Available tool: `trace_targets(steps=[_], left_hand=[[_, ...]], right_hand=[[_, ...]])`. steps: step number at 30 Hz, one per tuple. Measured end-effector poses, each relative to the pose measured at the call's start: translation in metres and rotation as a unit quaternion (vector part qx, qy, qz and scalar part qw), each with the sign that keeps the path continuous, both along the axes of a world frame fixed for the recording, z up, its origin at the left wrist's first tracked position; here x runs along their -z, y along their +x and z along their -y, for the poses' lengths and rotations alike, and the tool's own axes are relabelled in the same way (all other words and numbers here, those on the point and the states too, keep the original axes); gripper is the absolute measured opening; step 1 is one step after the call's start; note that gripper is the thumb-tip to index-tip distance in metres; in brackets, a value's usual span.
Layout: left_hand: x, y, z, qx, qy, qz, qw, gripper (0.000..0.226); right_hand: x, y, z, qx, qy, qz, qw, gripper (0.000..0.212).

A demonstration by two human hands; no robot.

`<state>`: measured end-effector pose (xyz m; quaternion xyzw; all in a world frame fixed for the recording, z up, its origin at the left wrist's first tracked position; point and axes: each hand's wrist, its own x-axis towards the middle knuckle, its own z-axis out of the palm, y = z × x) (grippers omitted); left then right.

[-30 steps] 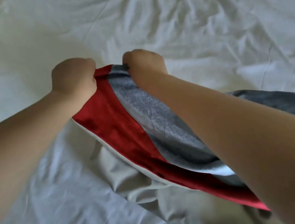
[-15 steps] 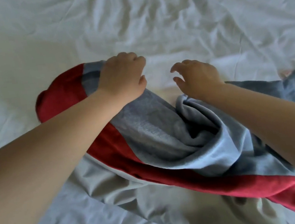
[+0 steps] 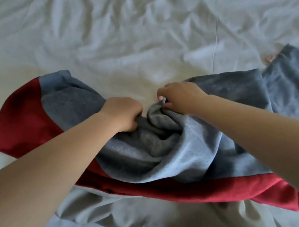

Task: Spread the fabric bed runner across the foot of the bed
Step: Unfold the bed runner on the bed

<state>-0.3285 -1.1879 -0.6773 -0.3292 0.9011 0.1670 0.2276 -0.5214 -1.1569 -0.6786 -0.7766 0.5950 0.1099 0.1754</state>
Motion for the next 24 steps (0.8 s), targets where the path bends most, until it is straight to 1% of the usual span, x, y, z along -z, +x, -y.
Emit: trace_targets(steps=[2,5,8,12,16,18,21,24], left_hand=[[-0.001,-0.004,0.007,-0.010,-0.007,0.001,1.000,0.008],[-0.004,-0.010,0.021,-0.042,-0.023,0.001,0.999,0.010],[-0.005,-0.014,0.038,-0.081,-0.044,0.000,0.996,0.009],[-0.007,-0.010,0.056,-0.122,-0.072,0.010,0.990,0.008],[-0.013,0.010,0.078,-0.165,-0.114,0.014,0.980,0.012],[-0.018,0.020,0.089,-0.186,-0.133,0.018,0.973,0.010],[-0.029,0.035,0.107,-0.212,-0.192,0.021,0.958,0.007],[-0.041,0.048,0.129,-0.269,-0.247,0.013,0.931,0.006]], right_hand=[[0.003,0.000,0.007,-0.001,-0.017,-0.022,1.000,0.015],[0.000,-0.006,0.024,0.001,-0.057,-0.058,0.997,0.015],[-0.010,-0.021,0.048,0.053,-0.070,-0.080,0.993,0.013],[-0.021,-0.051,0.076,0.113,-0.087,-0.133,0.981,0.010],[-0.023,-0.091,0.082,0.170,-0.119,-0.185,0.960,0.017],[-0.023,-0.111,0.083,0.206,-0.120,-0.202,0.950,0.014],[-0.023,-0.136,0.080,0.257,-0.113,-0.219,0.935,0.012],[-0.022,-0.144,0.075,0.259,-0.116,-0.210,0.936,0.005]])
